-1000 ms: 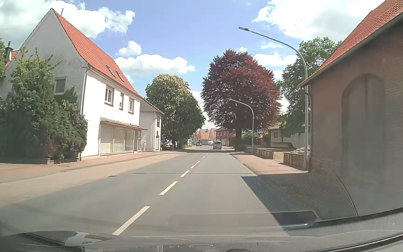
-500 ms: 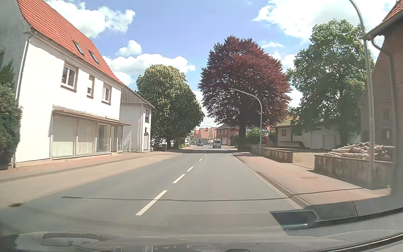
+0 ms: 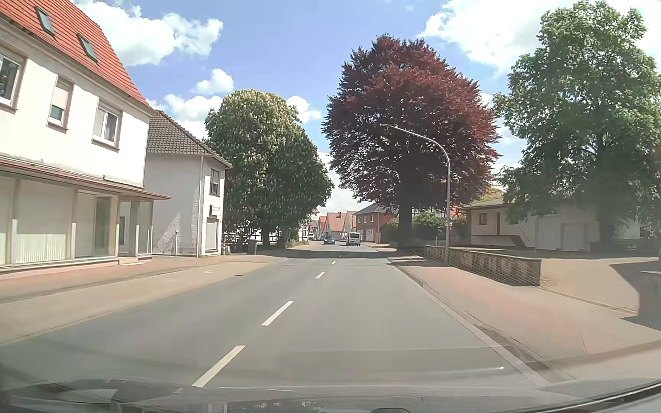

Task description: Follow the waypoints while adhering to traffic rules and regulations

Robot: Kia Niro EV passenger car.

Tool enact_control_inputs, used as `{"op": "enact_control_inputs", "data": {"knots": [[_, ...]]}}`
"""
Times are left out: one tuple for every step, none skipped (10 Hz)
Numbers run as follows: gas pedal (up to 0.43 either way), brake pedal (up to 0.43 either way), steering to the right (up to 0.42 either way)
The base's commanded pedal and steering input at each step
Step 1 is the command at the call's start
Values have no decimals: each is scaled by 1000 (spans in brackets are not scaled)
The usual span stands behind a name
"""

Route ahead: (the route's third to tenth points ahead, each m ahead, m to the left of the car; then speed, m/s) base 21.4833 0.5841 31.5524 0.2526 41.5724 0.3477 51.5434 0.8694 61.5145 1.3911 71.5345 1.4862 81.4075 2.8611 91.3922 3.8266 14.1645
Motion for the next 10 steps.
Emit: {"op": "enact_control_inputs", "data": {"knots": [[150,0,0],[150,0,3],[150,0,4],[150,0,4],[150,0,4],[150,0,4],[150,0,3],[150,0,3],[150,0,2],[150,0,1]]}}
